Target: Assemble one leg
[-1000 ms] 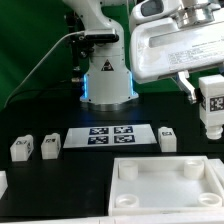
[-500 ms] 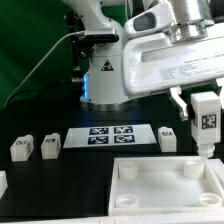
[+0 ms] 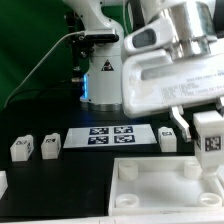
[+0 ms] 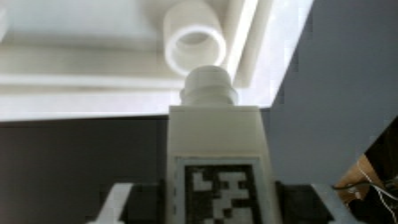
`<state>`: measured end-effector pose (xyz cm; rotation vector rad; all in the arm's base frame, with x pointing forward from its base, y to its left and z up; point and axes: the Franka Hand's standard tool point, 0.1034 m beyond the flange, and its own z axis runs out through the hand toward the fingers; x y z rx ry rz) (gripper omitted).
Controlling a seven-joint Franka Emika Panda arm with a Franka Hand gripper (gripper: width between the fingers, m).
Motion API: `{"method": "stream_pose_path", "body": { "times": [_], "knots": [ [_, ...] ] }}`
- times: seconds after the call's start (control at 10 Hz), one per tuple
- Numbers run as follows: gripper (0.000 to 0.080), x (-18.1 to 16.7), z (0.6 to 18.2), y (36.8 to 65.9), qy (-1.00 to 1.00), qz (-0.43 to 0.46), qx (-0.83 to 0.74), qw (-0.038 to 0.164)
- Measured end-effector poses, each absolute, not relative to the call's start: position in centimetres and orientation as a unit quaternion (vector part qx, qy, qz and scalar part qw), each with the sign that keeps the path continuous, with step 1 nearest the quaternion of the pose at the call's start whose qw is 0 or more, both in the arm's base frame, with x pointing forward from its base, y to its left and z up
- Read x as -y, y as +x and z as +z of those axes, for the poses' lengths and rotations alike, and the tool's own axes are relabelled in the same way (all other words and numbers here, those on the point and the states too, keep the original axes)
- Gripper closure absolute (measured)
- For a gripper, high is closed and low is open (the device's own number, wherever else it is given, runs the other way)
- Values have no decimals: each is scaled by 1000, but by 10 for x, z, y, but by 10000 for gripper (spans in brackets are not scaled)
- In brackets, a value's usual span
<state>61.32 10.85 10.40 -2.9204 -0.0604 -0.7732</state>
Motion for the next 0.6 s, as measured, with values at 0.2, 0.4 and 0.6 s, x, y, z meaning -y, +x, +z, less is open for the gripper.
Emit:
{"method": "stream_pose_path", "body": {
  "times": [0.2, 0.4, 0.6],
  "knots": [
    [508, -109, 90, 611, -967, -248, 19, 60],
    [508, -107, 85, 612, -967, -246, 18, 60],
    [508, -106, 82, 618, -965, -254, 15, 60]
  ]
}}
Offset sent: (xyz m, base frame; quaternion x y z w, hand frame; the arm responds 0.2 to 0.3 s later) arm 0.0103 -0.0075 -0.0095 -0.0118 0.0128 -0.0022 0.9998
